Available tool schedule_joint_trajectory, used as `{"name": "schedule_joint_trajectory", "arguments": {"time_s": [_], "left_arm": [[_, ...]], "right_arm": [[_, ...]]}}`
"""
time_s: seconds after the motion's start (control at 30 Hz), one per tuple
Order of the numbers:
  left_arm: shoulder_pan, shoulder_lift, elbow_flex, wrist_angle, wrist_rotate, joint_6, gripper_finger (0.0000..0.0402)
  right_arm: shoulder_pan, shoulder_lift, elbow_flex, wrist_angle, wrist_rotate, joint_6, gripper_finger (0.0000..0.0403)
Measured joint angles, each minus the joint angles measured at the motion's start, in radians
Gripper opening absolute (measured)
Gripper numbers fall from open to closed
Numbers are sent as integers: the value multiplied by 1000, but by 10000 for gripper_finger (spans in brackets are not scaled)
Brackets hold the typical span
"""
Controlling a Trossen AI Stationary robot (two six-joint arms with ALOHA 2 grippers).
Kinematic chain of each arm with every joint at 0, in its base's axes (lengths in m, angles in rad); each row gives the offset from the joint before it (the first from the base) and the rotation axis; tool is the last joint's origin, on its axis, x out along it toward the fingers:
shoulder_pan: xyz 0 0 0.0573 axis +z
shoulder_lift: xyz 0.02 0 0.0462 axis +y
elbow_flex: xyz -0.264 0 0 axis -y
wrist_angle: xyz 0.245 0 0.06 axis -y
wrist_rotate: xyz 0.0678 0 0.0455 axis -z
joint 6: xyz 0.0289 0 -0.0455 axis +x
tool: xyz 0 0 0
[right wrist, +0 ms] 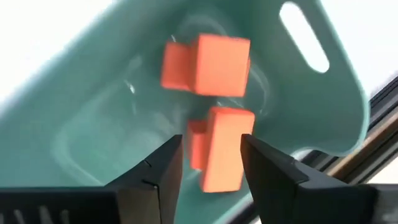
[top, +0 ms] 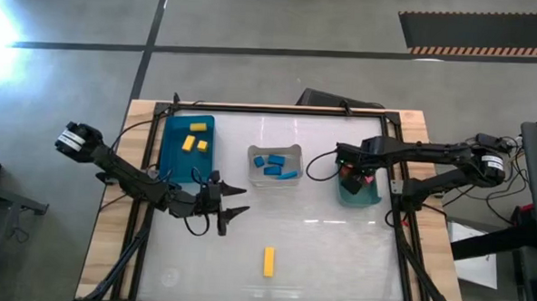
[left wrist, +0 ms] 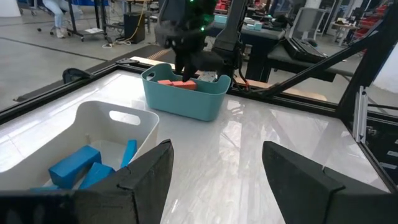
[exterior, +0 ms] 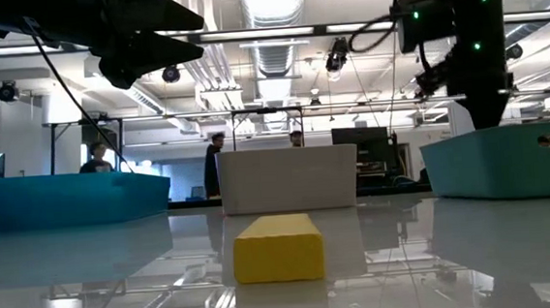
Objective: Sort & place blocks by color
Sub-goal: Put the yellow block into the blue bin
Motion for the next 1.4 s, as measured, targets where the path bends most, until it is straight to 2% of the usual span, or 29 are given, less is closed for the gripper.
{"name": "schedule_joint_trajectory", "arguments": {"time_s": [0.2, 0.43, 0.6, 0.7, 0.9, 1.0, 1.2, 1.4], "left_arm": [[0, 0, 2, -2, 1, 0, 231], [0, 0, 62, -11, 111, 33, 231], [0, 2, 128, -145, 124, 30, 231], [-1, 34, 183, -244, 194, 25, 231], [-1, 163, 352, -479, 421, 58, 231], [0, 252, 469, -623, 493, 114, 231], [0, 435, 696, -898, 657, 314, 231], [0, 579, 831, -949, 698, 600, 231]], "right_arm": [[89, -65, 47, 64, -3, 78, 136], [304, -176, 3, 346, 22, 114, 113], [459, -193, -24, 537, 82, 96, 95], [537, -181, -36, 625, 104, 76, 84], [646, -140, -40, 723, 208, 28, 67], [669, -126, -40, 747, 249, -3, 63], [672, -120, -41, 787, 252, -11, 63], [672, -120, -42, 818, 267, -19, 65]]}}
